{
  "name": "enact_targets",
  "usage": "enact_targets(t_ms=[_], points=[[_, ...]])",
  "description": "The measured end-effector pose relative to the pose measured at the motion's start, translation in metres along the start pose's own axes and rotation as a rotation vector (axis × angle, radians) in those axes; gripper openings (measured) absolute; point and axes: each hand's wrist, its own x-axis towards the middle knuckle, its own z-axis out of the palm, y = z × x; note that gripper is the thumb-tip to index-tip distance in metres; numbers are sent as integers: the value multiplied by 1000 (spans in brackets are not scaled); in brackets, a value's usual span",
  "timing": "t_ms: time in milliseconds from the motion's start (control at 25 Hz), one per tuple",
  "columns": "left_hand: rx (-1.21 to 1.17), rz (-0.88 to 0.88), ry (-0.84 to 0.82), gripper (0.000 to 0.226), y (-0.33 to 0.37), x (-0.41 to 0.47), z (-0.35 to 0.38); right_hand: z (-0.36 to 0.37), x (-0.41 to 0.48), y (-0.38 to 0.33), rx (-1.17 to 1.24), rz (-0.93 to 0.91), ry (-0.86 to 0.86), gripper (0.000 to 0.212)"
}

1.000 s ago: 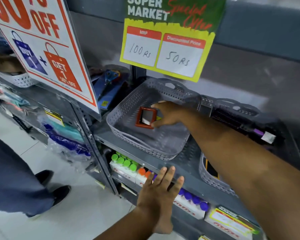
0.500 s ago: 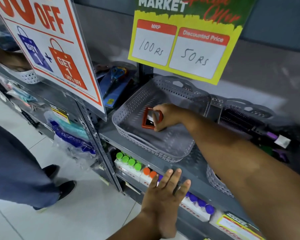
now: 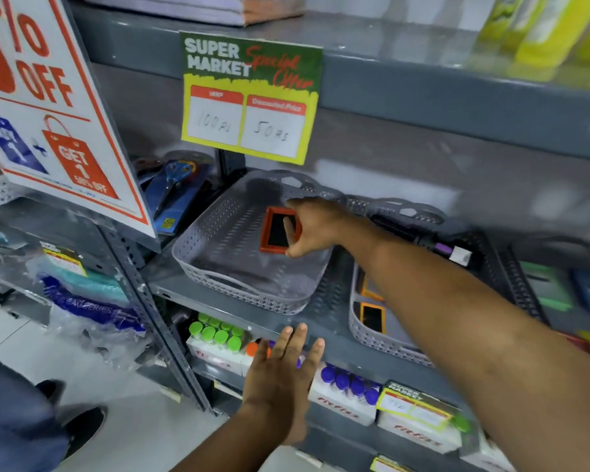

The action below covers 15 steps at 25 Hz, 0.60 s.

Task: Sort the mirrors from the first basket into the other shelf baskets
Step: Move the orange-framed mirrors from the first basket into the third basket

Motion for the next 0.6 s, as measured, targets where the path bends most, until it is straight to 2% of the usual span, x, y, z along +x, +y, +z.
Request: enact_targets(t_ms=[200,360,600], points=[[39,-6,78,102,3,-1,6,-13,-66,50,-23,118,172,49],[24,-29,99,103,5,-1,11,-15,-126,82,12,233,196,34],[13,-58,143,101,9,3,14,-31,-235,131,71,411,193,51]])
